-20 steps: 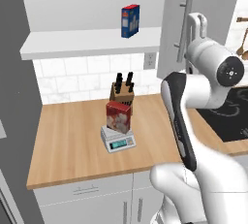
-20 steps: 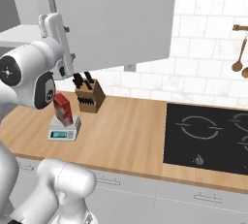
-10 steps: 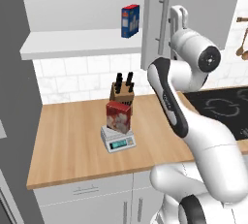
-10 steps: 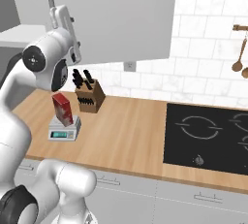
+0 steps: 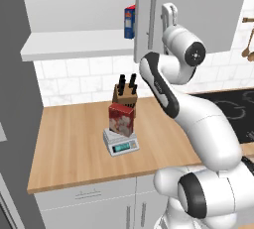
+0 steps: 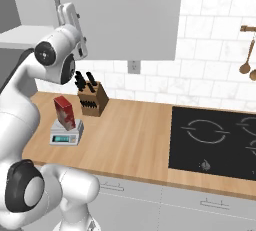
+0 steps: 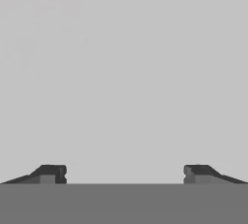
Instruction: Pick the cereal and place it on the digital scale for weighing, and close the cabinet.
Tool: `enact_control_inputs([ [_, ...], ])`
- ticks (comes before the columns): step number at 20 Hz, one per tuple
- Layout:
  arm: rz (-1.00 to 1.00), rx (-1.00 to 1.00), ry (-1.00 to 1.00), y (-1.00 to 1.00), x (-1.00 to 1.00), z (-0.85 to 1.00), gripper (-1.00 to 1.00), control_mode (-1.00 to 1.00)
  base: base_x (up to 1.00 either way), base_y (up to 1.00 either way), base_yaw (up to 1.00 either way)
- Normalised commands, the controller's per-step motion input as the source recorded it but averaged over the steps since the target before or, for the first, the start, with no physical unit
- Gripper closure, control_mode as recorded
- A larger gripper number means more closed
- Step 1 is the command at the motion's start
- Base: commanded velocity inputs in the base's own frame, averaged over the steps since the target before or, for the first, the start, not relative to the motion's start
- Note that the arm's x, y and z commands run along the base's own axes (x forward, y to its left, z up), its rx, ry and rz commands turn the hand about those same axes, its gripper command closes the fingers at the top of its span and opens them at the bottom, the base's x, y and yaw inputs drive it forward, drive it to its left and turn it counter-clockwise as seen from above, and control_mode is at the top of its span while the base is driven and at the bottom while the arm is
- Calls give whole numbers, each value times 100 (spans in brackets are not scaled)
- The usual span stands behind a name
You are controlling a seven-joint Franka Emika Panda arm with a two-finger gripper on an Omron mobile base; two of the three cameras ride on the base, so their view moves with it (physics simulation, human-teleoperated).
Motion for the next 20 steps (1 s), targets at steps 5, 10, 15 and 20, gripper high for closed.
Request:
enact_control_inputs([
  [5,0,0,1,0,70,-12,-100,-100,0,0,0],
  [10,-1,-1,3,0,72,-17,-100,-100,0,0,0],
  [15,-3,0,3,0,44,-13,-100,-100,0,0,0],
  [20,-2,0,2,0,-42,-3,-100,-100,0,0,0],
])
